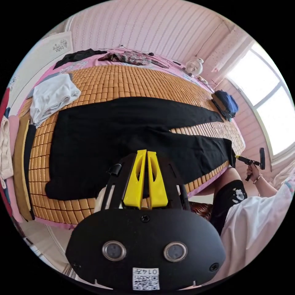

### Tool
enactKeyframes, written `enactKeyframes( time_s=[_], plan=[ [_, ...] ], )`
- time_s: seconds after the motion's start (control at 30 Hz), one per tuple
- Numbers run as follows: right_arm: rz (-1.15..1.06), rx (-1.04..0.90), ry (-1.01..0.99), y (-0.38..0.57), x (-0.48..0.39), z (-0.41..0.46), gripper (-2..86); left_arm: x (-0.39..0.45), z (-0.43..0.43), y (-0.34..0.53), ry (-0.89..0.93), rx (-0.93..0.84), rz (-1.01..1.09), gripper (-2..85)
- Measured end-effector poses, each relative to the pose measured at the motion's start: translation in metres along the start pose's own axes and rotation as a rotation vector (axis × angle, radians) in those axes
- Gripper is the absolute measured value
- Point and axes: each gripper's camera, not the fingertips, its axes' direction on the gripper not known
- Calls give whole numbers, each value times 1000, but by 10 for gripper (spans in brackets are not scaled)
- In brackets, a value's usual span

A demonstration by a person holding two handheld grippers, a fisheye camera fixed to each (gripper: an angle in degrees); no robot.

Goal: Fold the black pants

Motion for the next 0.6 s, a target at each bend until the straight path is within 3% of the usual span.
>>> enactKeyframes(
  time_s=[0.1,0.17,0.27,0.37,0.43,0.6],
  plan=[
    [-7,-56,61,-3,-5,20,107,29,29,15,23,-96,20,-10],
    [-24,-87,107,-8,0,18,70,35,42,21,-4,-124,-3,-10],
    [14,-111,-35,-21,27,1,36,29,35,31,-3,-46,-19,-10],
    [209,132,-278,-31,80,-45,34,16,29,31,32,-70,-86,-10],
    [356,294,-318,-28,116,-67,37,12,26,30,33,-80,-107,-10],
    [525,406,-83,-9,143,-90,50,-7,-8,36,101,10,-180,-10]
  ],
)
